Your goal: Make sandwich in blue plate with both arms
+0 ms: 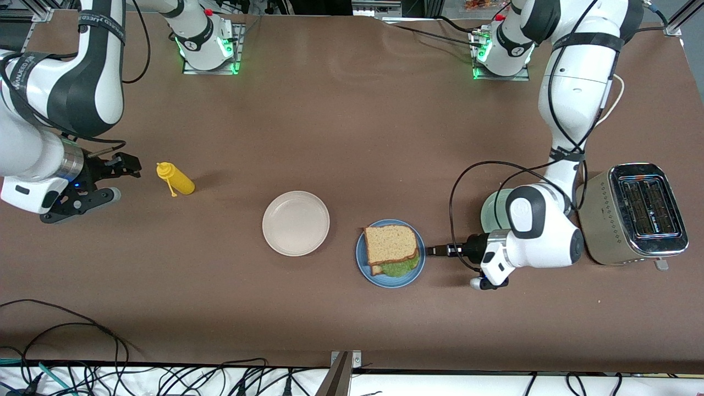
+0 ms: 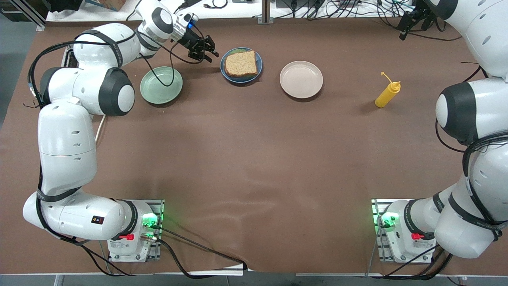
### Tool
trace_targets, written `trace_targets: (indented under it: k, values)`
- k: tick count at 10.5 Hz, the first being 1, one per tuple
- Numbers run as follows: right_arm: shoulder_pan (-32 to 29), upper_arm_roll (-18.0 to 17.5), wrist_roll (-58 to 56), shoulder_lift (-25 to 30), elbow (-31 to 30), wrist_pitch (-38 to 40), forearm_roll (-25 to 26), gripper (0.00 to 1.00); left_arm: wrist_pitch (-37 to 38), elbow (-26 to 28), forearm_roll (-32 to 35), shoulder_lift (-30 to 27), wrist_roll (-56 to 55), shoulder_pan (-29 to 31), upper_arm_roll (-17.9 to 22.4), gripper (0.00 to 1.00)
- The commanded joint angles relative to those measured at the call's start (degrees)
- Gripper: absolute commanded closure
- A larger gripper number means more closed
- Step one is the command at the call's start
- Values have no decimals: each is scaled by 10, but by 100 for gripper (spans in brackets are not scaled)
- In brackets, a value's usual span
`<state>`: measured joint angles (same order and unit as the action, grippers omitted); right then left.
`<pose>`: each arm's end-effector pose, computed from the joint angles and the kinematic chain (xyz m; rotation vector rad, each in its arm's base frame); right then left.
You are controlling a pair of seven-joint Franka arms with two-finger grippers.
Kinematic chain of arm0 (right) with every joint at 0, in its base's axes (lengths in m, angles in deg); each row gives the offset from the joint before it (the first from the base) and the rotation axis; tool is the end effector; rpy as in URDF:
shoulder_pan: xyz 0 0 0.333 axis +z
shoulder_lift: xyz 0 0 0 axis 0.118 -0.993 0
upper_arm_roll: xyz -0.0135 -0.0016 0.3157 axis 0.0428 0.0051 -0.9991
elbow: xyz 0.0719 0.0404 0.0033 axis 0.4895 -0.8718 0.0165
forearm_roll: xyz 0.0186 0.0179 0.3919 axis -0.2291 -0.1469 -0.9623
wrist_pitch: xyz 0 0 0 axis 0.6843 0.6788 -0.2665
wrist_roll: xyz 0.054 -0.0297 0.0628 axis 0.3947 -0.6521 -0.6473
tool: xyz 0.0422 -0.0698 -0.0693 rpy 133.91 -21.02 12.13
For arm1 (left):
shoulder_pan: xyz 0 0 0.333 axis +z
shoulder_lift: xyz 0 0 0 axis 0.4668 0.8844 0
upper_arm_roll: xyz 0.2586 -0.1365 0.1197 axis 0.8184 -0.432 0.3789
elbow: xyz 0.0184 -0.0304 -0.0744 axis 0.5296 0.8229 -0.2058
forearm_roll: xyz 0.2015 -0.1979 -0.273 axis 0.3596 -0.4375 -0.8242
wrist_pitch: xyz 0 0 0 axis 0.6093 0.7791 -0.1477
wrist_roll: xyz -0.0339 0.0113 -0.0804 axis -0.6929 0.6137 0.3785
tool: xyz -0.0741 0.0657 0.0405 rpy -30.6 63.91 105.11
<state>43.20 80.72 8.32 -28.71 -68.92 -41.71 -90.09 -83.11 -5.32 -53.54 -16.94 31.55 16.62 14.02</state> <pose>0.6292 0.0318 0.4835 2.9949 0.6440 -0.2675 0.7193 -0.1720 0.2071 2.4476 0.1479 -0.1903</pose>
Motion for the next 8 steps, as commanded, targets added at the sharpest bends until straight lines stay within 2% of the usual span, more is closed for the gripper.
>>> trace_targets:
  k: [1,2,3,4,5,6,8]
  values:
    - [6,-1,33,20,-11,1,8,0,107,3,-9,-40,16,0,65,52]
    - [-13,-17,33,20,-11,2,7,0,145,3,14,-57,16,0,87,52]
    - [-50,-57,34,30,-3,2,11,0,160,2,75,-79,16,3,91,47]
    - [-104,-115,53,38,7,11,14,0,175,13,149,-110,17,7,90,45]
    - [-152,-172,71,50,15,18,32,0,196,27,193,-135,21,11,91,16]
    - [-201,-243,91,70,16,17,69,0,205,27,225,-156,17,24,90,0]
    - [-313,-387,144,96,15,17,120,0,247,34,332,-217,19,25,85,0]
